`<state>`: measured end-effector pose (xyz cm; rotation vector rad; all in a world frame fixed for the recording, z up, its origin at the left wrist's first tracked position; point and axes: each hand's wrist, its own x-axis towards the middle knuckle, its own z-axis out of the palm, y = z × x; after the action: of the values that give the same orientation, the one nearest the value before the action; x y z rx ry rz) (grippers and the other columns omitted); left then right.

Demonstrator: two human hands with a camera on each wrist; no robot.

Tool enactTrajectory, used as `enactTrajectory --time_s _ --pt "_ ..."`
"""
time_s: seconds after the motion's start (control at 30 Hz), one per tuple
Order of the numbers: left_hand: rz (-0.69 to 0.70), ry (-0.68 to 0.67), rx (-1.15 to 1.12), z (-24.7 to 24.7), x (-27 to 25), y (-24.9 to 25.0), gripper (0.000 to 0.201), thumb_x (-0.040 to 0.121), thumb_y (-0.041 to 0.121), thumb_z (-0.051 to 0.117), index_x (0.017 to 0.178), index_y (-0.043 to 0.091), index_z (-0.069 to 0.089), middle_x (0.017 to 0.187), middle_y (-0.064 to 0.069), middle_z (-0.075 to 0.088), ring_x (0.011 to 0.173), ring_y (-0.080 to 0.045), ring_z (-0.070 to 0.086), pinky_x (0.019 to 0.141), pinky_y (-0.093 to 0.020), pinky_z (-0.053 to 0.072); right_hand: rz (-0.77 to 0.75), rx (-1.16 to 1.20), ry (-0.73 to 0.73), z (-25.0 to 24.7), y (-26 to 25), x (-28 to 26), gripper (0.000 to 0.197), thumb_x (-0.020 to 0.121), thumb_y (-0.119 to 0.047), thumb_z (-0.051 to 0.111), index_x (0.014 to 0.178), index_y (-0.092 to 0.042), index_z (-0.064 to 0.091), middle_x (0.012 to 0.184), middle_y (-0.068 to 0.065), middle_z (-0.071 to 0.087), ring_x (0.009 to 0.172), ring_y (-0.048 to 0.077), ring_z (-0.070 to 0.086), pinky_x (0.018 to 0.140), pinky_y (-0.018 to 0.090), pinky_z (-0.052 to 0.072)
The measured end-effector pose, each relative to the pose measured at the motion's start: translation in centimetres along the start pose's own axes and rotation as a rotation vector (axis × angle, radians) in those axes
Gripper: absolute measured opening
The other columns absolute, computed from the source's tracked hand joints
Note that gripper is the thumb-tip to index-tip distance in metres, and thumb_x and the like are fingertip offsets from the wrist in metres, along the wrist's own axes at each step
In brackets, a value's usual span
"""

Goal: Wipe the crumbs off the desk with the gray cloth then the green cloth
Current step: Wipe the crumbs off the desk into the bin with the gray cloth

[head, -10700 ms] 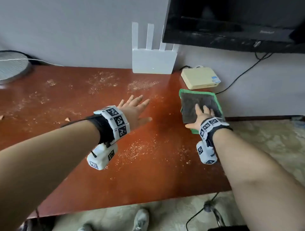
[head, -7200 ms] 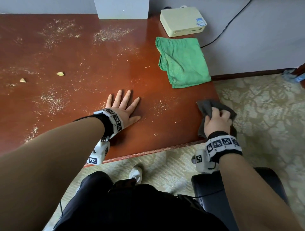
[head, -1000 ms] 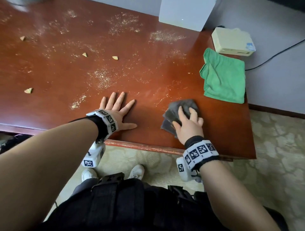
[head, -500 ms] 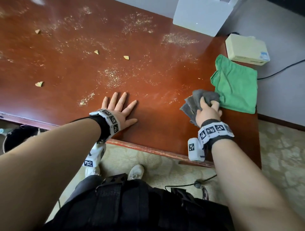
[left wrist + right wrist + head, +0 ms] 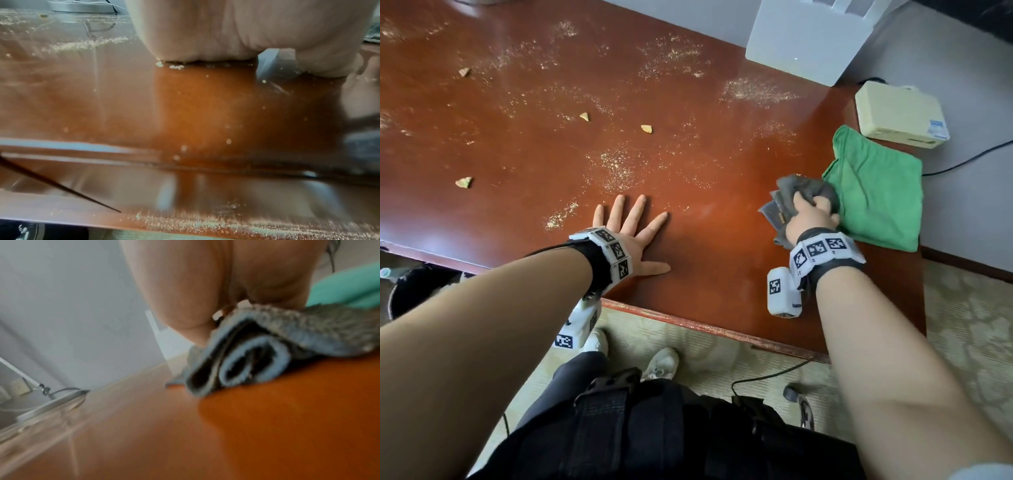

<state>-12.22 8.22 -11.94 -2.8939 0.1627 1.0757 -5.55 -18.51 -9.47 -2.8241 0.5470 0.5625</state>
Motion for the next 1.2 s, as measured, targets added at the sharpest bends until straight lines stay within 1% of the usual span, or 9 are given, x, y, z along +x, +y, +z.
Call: enactTrajectory --time_s 0.23,0.3,0.4,0.53,0.77,0.9,1.03,1.13,1.2 --pt "0.014 0.006 0.034 -1.0 1.3 -0.4 0.113 0.062 0.087 0.044 0.137 0.044 -0.029 0.149 0.0 -0.036 0.138 -0.033 -0.028 0.112 -0.055 -0.011 -0.671 -0.064 -0.176 4.0 -4.5 -4.5 0.063 0.087 0.001 0.034 0.139 -0.034 0.039 0.149 0.0 0.023 0.125 0.029 0.027 0.108 0.027 0.024" --pt "0.023 0.006 0.056 -1.4 1.8 -0.5 0.12 0.057 0.089 0.046 0.138 0.042 -0.03 0.149 -0.001 -0.036 0.138 -0.034 -0.028 0.112 -0.055 -0.011 -0.631 0.055 -0.116 2.7 -4.5 -3.3 0.059 0.089 0.002 0.031 0.136 -0.031 0.046 0.146 0.001 0.031 0.125 0.028 0.03 0.106 0.023 0.022" --pt "0.04 0.016 0.084 -2.1 2.6 -0.5 0.125 0.053 0.091 0.045 0.138 0.04 -0.03 0.149 -0.004 -0.036 0.138 -0.036 -0.028 0.113 -0.055 -0.01 -0.281 0.299 0.121 -0.6 -2.6 0.9 0.054 0.091 -0.002 0.036 0.136 -0.029 0.046 0.143 0.005 0.03 0.125 0.029 0.034 0.103 0.024 0.027" --pt "0.056 0.021 0.101 -3.7 4.3 -0.1 0.124 0.054 0.091 0.044 0.139 0.039 -0.03 0.148 -0.003 -0.037 0.138 -0.036 -0.028 0.112 -0.055 -0.01 0.063 0.01 -0.016 -2.1 -1.1 3.8 0.062 0.092 -0.012 0.045 0.146 -0.033 0.024 0.154 0.003 0.011 0.134 0.036 0.022 0.11 0.041 0.024" --pt "0.109 -0.01 0.133 -6.6 7.1 0.6 0.125 0.053 0.091 0.045 0.139 0.039 -0.03 0.148 -0.003 -0.037 0.137 -0.037 -0.028 0.112 -0.058 -0.01 -0.572 0.003 -0.154 1.0 -5.1 0.2 0.064 0.088 0.006 0.029 0.14 -0.031 0.04 0.151 -0.006 0.025 0.129 0.025 0.025 0.11 0.025 0.02" --pt "0.136 -0.015 0.15 -7.7 8.3 0.7 0.124 0.054 0.091 0.045 0.139 0.038 -0.03 0.148 -0.004 -0.038 0.137 -0.036 -0.03 0.112 -0.057 -0.01 -0.267 0.247 0.136 -2.4 -3.3 4.6 0.062 0.088 0.006 0.031 0.139 -0.029 0.042 0.147 0.0 0.029 0.129 0.027 0.029 0.107 0.027 0.025" --pt "0.148 -0.019 0.148 -8.2 9.4 0.8 0.124 0.054 0.091 0.043 0.137 0.039 -0.032 0.147 -0.003 -0.039 0.136 -0.035 -0.033 0.112 -0.057 -0.011 0.106 0.044 0.03 -3.6 -2.0 9.0 0.053 0.095 -0.018 0.04 0.144 -0.034 0.028 0.152 0.0 0.014 0.13 0.034 0.024 0.108 0.038 0.026" --pt "0.149 -0.017 0.133 -8.7 10.0 0.9 0.122 0.056 0.09 0.044 0.138 0.04 -0.03 0.148 -0.002 -0.038 0.137 -0.035 -0.031 0.112 -0.057 -0.012 -0.093 -0.009 0.025 -2.0 -4.1 8.3 0.052 0.093 -0.038 0.046 0.143 -0.029 0.032 0.149 0.006 0.02 0.127 0.038 0.029 0.106 0.04 0.031" --pt "0.142 -0.009 0.112 -9.2 10.3 1.0 0.121 0.057 0.089 0.045 0.14 0.04 -0.028 0.149 -0.001 -0.037 0.137 -0.034 -0.03 0.11 -0.058 -0.012 -0.334 0.011 0.009 -0.7 -6.1 6.5 0.047 0.091 -0.027 0.052 0.136 -0.028 0.041 0.144 0.005 0.027 0.123 0.036 0.037 0.104 0.038 0.034"
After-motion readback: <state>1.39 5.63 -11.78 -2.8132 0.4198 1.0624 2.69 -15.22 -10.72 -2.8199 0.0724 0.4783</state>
